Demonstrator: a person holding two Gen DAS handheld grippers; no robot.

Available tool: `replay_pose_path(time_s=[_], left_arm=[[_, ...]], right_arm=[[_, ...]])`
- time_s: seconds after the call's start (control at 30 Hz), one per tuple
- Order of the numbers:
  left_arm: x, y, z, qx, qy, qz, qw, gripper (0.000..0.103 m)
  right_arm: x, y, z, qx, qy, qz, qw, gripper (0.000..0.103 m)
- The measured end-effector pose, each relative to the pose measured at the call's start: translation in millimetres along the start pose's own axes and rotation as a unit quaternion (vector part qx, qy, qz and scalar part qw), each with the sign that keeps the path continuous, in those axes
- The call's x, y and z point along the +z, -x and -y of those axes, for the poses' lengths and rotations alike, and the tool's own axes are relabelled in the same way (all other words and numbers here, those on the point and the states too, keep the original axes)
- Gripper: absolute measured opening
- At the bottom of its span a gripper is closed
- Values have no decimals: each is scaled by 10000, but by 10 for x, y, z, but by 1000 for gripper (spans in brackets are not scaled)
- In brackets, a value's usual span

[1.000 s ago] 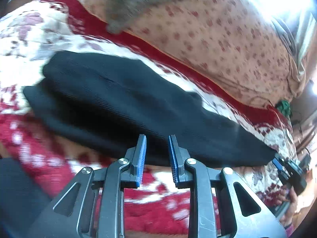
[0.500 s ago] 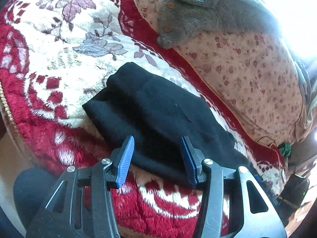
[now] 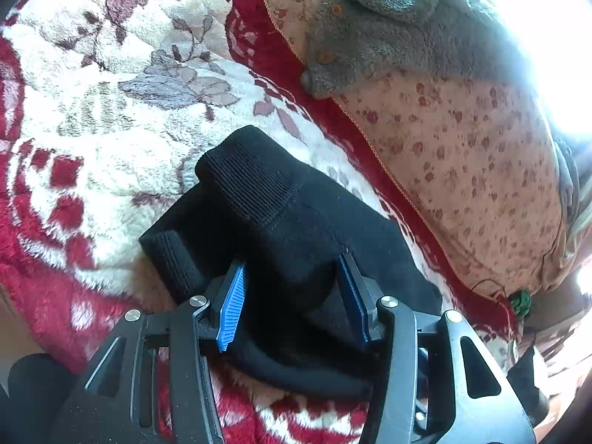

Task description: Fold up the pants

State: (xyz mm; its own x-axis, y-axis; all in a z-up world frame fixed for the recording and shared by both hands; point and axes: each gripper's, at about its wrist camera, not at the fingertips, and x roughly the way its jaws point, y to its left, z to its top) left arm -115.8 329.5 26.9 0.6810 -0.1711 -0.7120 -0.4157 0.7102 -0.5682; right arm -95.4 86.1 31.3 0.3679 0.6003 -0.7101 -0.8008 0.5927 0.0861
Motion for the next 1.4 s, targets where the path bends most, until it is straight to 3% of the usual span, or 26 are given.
replay_pose_path(time_s=[0.03,0.1,0.13,0.17,0.3,0.47,0.6,0.67,0.8,0.87,0.9,0.93,1.0,1.13,1.4], left_arm=[[10,-35,0,9,1,-2,10000,47],[15,-60,4,16,2,32,10000,47],[13,-39,10,17,5,118,9999,40],[14,-16,21,25,-35,174,9998,26],[21,121,72,-120,-137,260,9995,14],[-18,438,114,-286,-291,409,9983,13],[-114,480,27,-2,-375,378,9986,13],[-168,382,-74,358,-343,329,9982,13],[-230,266,-202,598,-249,220,9977,13],[-232,337,-180,629,-313,317,9970,13],[-229,393,-148,741,-413,419,9955,13],[-225,452,-122,885,-498,541,9934,13],[-215,574,-65,1013,-609,778,9899,13],[-244,653,90,1101,-896,879,9860,13],[-503,420,667,1028,-1705,684,9776,13]], right_arm=[[8,-40,2,-62,25,-5,10000,27],[34,-85,16,-107,18,-22,9999,15],[49,-82,44,-8,-89,-6,10000,12],[67,-59,71,56,-196,17,9998,11],[136,126,89,280,-364,192,9988,7],[175,299,46,633,-521,287,9962,7],[127,320,-47,847,-492,206,9950,7],[88,228,-70,867,-514,95,9949,7],[-45,-102,-40,988,-751,-454,9912,9],[-43,-46,-10,1111,-907,-352,9890,19],[-28,3,3,1164,-941,-304,9883,28],[-11,69,15,1170,-948,-253,9883,30],[-9,166,55,1102,-961,-163,9891,30],[-63,341,199,939,-1229,70,9879,30],[-192,736,576,203,-1680,426,9846,31]])
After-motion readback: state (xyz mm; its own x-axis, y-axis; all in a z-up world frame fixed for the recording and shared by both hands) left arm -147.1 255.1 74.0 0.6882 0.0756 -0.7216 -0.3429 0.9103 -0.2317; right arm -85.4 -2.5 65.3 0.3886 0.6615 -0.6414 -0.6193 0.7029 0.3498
